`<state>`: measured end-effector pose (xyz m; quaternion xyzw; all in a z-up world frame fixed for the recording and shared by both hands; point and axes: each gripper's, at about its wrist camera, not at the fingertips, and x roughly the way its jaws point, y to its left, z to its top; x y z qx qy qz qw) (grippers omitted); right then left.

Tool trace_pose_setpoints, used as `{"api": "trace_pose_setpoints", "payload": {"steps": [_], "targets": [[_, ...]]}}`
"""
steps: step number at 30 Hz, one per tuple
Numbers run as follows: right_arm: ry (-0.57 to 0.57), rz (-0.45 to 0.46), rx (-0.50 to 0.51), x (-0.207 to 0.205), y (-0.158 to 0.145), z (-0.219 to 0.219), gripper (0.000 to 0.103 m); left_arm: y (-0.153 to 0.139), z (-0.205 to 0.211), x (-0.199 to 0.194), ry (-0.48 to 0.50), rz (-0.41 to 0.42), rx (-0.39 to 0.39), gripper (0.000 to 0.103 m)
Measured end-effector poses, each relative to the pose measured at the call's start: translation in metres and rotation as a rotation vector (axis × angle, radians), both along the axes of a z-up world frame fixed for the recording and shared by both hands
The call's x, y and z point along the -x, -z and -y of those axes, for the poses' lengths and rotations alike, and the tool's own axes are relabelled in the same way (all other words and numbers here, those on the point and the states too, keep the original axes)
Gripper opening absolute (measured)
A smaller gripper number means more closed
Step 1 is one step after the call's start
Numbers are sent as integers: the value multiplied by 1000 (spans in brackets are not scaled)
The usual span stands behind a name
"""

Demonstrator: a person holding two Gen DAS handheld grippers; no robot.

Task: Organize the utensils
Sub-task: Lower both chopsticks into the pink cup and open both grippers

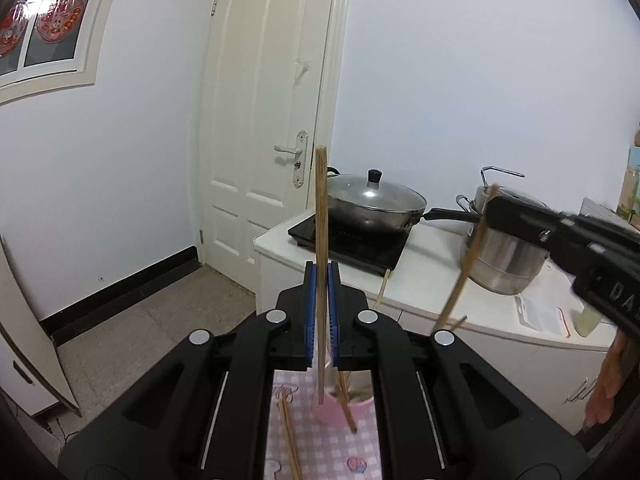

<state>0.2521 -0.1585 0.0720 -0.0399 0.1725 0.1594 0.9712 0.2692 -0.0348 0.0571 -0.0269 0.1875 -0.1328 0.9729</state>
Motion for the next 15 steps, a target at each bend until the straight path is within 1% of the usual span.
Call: {"api": "trace_pose_setpoints", "payload": {"steps": [6, 12, 15], "targets": [[-2, -7, -17, -26, 14, 6, 2, 11, 11, -27, 26, -8, 14, 6], [-1, -53, -23, -42, 37, 9, 2, 36, 17, -44, 51, -55, 5, 6], [2, -77, -20, -44, 48, 12, 2, 48, 15, -52, 65, -95, 9, 6]]}}
